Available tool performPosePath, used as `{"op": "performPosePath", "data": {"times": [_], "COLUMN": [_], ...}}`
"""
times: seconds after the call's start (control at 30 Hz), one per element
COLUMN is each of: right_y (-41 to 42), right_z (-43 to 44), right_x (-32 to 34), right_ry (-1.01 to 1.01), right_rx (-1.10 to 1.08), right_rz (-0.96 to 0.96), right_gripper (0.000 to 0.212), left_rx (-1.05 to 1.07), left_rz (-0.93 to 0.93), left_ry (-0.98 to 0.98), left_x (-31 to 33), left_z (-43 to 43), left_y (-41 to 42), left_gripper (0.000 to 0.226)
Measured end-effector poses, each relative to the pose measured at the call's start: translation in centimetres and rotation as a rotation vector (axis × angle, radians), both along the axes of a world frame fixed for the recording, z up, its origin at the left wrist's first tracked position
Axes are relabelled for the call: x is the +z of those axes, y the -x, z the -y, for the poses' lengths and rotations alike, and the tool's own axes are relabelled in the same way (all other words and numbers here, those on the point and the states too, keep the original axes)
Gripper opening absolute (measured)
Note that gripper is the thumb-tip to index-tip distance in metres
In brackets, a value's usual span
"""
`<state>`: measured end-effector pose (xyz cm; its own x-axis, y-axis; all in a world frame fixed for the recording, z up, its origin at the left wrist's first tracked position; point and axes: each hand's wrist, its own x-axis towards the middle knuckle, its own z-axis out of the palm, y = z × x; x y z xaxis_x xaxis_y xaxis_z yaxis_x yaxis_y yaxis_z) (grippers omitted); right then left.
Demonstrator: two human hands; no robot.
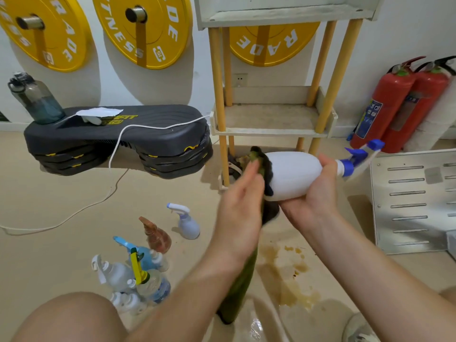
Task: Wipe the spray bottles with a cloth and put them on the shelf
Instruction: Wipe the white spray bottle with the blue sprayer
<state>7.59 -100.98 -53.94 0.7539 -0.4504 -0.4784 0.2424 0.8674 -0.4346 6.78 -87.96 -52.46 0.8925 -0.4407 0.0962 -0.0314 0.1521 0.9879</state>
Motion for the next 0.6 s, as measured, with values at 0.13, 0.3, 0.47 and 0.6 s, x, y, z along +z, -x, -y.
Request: {"op": "performPosePath", "data": {"times": [0.13,0.3,0.47,0.6], "right_y": [0.1,0.1,0.1,0.2], "right_z": [-0.1,-1.6,-3.4,-3.6], "right_x": [-0.1,0.6,-0.1,0.7], "right_ry": [-0.068,-0.079,0.180,0.821], "right_rx": [-0.047,0.025,0.070,-0.044], "right_rz": [-0.049,0.032,0.025,-0.043], "right_gripper": [0.053,0.043,0.041,0.043], "left_rx": [0.031,0.155,0.208,0.142], "left_rz": [0.499,0.696,-0.176,-0.708], "left_ry": [-0.277,-0.220,0.128,0.339], "left_x": [-3.2,-2.9,-1.7,-2.9], "left_z": [0.5,1.3,1.4,0.8], "left_y": [0.7,-0.8,-2.8,-4.2], "left_gripper": [0.044,0.047,0.039,0.036]}}
